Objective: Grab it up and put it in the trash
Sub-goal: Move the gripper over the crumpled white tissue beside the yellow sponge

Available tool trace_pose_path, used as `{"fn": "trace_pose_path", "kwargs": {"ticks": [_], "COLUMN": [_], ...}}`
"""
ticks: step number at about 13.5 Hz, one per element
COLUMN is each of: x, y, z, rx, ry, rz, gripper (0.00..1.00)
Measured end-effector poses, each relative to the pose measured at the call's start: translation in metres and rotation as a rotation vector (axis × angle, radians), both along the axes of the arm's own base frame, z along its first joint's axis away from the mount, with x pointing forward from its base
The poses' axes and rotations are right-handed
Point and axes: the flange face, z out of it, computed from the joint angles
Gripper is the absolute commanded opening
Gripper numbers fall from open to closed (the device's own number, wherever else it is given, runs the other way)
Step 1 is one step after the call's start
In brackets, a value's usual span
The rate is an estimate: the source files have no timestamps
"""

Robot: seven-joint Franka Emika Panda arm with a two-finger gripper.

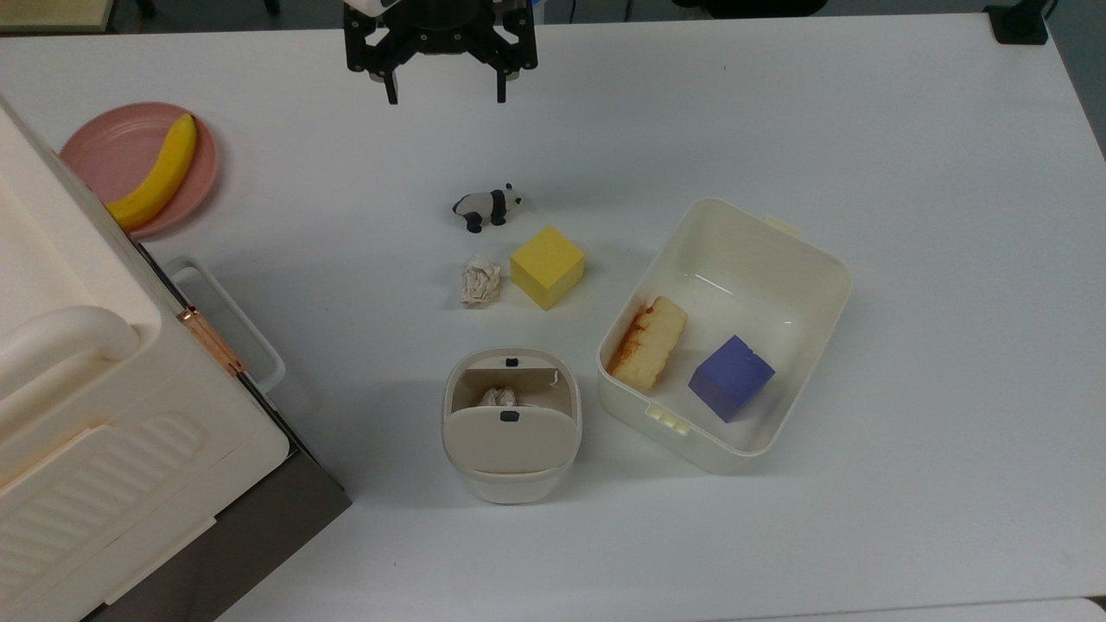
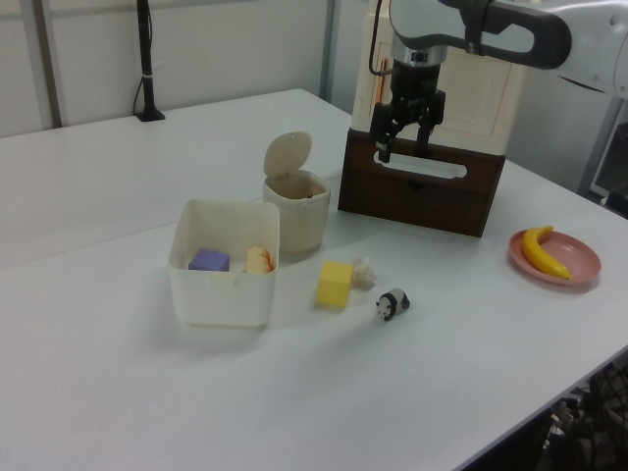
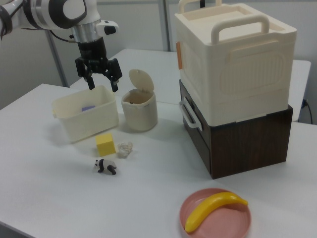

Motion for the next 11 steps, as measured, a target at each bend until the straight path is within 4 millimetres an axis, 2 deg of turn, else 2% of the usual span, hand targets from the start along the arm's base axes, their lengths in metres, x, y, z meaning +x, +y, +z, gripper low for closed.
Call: {"fn": "trace_pose_path", "kwargs": {"ticks": [4, 11], "x": [-0.0007, -0.0011], "y": [-0.0078, -0.0073], "z": [0.002, 0.0012], "rx": [0.02, 0.021], "ry": [-0.003, -0.001], "rz": [-0.019, -0.001], "gripper": [1.0, 1.0]}}
